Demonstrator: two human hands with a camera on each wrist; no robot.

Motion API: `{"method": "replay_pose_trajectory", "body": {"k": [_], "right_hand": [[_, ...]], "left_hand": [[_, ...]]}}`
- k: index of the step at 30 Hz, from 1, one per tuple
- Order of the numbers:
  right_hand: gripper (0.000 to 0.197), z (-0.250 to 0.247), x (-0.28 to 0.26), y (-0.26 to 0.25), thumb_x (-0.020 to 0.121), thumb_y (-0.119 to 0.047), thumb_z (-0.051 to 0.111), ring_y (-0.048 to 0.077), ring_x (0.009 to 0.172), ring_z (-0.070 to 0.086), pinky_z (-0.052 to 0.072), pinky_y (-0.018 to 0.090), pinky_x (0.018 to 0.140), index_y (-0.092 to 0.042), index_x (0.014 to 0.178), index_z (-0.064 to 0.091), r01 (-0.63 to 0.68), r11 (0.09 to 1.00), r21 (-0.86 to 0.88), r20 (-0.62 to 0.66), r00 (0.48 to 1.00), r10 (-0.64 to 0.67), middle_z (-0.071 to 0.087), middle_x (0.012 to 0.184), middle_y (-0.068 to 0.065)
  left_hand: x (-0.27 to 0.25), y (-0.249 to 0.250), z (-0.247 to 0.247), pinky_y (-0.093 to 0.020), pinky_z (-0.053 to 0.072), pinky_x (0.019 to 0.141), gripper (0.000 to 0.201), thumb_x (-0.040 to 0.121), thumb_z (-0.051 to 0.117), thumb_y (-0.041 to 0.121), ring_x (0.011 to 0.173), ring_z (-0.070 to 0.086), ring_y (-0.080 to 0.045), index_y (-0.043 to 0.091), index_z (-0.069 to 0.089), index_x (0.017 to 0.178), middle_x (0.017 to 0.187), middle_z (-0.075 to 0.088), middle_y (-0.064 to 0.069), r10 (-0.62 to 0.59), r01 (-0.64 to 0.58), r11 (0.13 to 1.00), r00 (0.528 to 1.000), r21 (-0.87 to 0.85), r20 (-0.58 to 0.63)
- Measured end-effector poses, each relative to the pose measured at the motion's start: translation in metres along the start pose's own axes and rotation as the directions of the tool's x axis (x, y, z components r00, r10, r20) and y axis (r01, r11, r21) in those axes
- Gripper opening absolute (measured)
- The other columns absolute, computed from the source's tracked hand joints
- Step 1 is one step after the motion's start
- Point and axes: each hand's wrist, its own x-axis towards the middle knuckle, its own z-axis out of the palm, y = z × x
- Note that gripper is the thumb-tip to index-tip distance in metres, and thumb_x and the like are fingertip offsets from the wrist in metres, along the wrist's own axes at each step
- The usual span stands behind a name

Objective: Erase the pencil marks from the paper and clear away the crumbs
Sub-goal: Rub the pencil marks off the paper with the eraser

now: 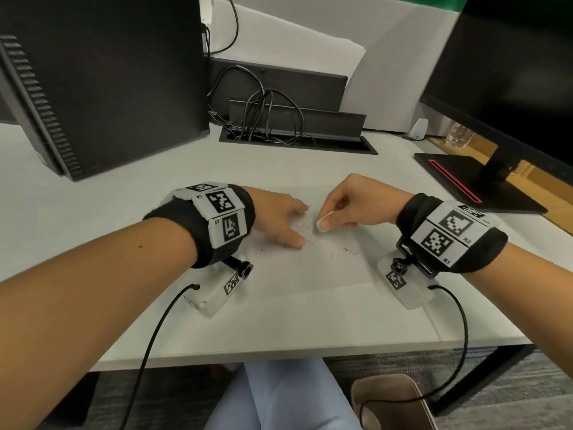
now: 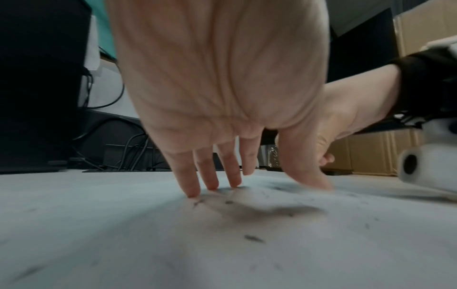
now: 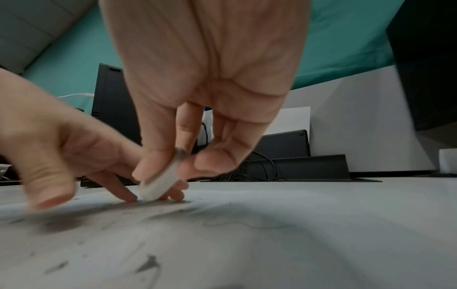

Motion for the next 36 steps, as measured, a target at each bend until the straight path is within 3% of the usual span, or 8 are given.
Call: {"method": "replay_pose_trajectory", "body": {"k": [4,9,13,17,23,27,32,36], "right_hand": [[0.020,0.002,0.006,-0.003,0.078,-0.004,0.071,0.016,0.061,0.061,0.052,0.015,0.063,0.000,0.098,0.068,-0.003,0.997,0.083,-0.008,1.000,0.004,0.068,0.076,0.016],[0.021,0.002,0.005,-0.004,0.078,-0.001,0.071,0.005,0.056,0.065,0.051,0.014,0.061,-0.015,0.084,0.056,0.003,0.983,0.181,-0.013,1.000,-0.001,0.066,0.073,0.006],[0.026,0.001,0.003,0.001,0.076,-0.014,0.075,0.015,0.097,0.061,0.048,0.030,0.092,-0.019,0.098,0.062,0.015,0.994,-0.109,0.039,0.999,-0.011,0.064,0.106,0.000],[0.066,0.006,0.000,0.006,0.074,-0.032,0.076,0.010,0.130,0.037,0.030,0.028,0.109,-0.026,0.133,0.046,0.011,0.959,-0.283,0.253,0.965,0.064,0.040,0.141,-0.008],[0.074,0.009,0.004,0.015,0.078,-0.032,0.073,0.013,0.137,0.028,0.023,0.032,0.115,-0.023,0.142,0.037,0.078,0.958,-0.277,0.306,0.952,0.011,0.028,0.150,-0.006],[0.085,0.009,0.009,0.020,0.075,-0.039,0.073,0.011,0.143,0.016,0.016,0.038,0.118,-0.027,0.146,0.027,0.071,0.965,-0.252,0.360,0.933,0.025,0.015,0.157,-0.006],[0.086,0.008,0.009,0.020,0.078,-0.038,0.071,0.010,0.145,0.009,0.009,0.027,0.117,-0.023,0.147,0.023,0.058,0.954,-0.296,0.325,0.945,0.044,0.009,0.157,-0.007],[0.106,0.010,0.013,0.017,0.058,-0.065,0.069,0.010,0.144,0.013,0.015,0.037,0.119,-0.027,0.147,0.025,0.078,0.955,-0.286,0.354,0.935,0.030,0.012,0.157,-0.009]], "left_hand": [[0.002,-0.006,-0.003,-0.017,0.041,0.087,0.042,0.087,0.064,0.027,0.096,0.059,-0.009,0.012,0.058,0.126,0.112,0.064,0.000,0.047,-0.088,0.961,0.987,-0.262,-0.157],[0.006,-0.003,-0.002,-0.009,0.048,0.052,0.017,0.082,0.071,0.018,0.043,0.054,0.002,0.006,0.072,0.093,0.068,0.066,-0.001,0.011,-0.127,0.884,0.968,-0.449,-0.251],[0.004,-0.004,-0.003,-0.016,0.053,0.055,0.011,0.080,0.072,0.015,0.056,0.059,-0.006,0.005,0.072,0.085,0.068,0.066,-0.003,-0.051,-0.058,0.881,0.975,-0.470,-0.215],[0.005,-0.005,-0.001,-0.013,0.051,0.050,0.009,0.078,0.075,0.019,0.058,0.058,-0.005,0.011,0.071,0.081,0.065,0.064,0.003,-0.065,-0.053,0.883,0.970,-0.466,-0.235],[0.013,0.005,0.003,-0.012,0.046,0.052,0.008,0.075,0.075,0.019,0.042,0.050,0.001,0.012,0.074,0.081,0.057,0.062,0.003,0.013,-0.113,0.938,0.956,-0.328,-0.293],[0.010,0.007,0.004,-0.020,0.051,0.070,0.011,0.073,0.077,0.020,0.044,0.051,0.005,0.010,0.077,0.078,0.064,0.070,-0.005,0.097,-0.158,0.947,0.971,-0.279,-0.220],[0.016,-0.003,-0.005,-0.011,0.045,0.057,0.012,0.073,0.076,0.020,0.043,0.051,0.007,0.010,0.077,0.079,0.040,0.056,0.015,0.038,-0.108,0.976,0.941,-0.191,-0.337],[0.009,0.002,0.000,-0.006,0.044,0.059,0.011,0.073,0.077,0.021,0.046,0.052,0.006,0.012,0.077,0.079,0.048,0.061,0.012,0.122,-0.164,0.954,0.977,-0.249,-0.177]]}}
